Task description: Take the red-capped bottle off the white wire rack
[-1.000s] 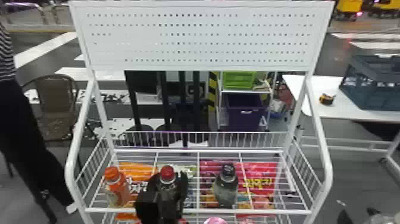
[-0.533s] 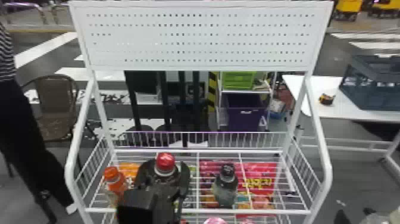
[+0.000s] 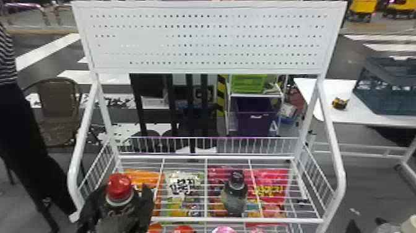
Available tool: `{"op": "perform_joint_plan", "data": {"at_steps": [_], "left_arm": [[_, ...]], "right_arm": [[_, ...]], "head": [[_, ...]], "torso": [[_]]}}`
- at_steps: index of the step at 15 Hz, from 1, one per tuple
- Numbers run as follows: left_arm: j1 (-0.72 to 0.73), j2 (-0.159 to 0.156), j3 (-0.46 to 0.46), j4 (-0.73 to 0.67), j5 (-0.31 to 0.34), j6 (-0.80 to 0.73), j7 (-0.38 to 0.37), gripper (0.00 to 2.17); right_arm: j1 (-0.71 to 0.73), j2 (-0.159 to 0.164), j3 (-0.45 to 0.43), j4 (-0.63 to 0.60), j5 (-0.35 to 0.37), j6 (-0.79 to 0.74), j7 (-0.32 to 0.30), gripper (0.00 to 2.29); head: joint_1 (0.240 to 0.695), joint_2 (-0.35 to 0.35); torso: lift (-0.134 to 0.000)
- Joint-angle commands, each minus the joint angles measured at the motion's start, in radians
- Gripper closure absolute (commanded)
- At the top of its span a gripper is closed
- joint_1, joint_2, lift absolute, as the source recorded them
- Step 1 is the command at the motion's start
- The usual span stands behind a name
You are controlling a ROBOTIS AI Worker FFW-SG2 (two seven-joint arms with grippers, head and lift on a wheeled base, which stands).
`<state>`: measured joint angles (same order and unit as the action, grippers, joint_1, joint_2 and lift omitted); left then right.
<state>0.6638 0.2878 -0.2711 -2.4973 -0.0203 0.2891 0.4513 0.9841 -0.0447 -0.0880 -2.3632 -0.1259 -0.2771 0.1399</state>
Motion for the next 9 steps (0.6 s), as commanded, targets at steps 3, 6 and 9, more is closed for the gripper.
{"op": "perform_joint_plan", "data": {"at_steps": [3, 6, 9], "left_arm": [[0.013, -0.001, 0.036, 0.009, 0.013, -0.014, 0.000, 2.15], [0.013, -0.001, 0.036, 0.012, 0.010, -0.014, 0.000, 2.15], [0.019, -0.001, 0.036, 0.002, 0.014, -0.014, 0.000, 2.15]], "right_arm": [[0.016, 0.002, 0.002, -0.007, -0.003, -0.021, 0.001, 1.38], [0.027, 0.002, 0.002, -0.007, -0.005, -0.036, 0.000, 1.38], [0.028, 0.002, 0.002, -0.011, -0.003, -0.040, 0.001, 1.38]], "head": [[0.499, 0.000], [0.499, 0.000], [0.499, 0.000]], "torso": [[0.000], [0.000], [0.000]]}}
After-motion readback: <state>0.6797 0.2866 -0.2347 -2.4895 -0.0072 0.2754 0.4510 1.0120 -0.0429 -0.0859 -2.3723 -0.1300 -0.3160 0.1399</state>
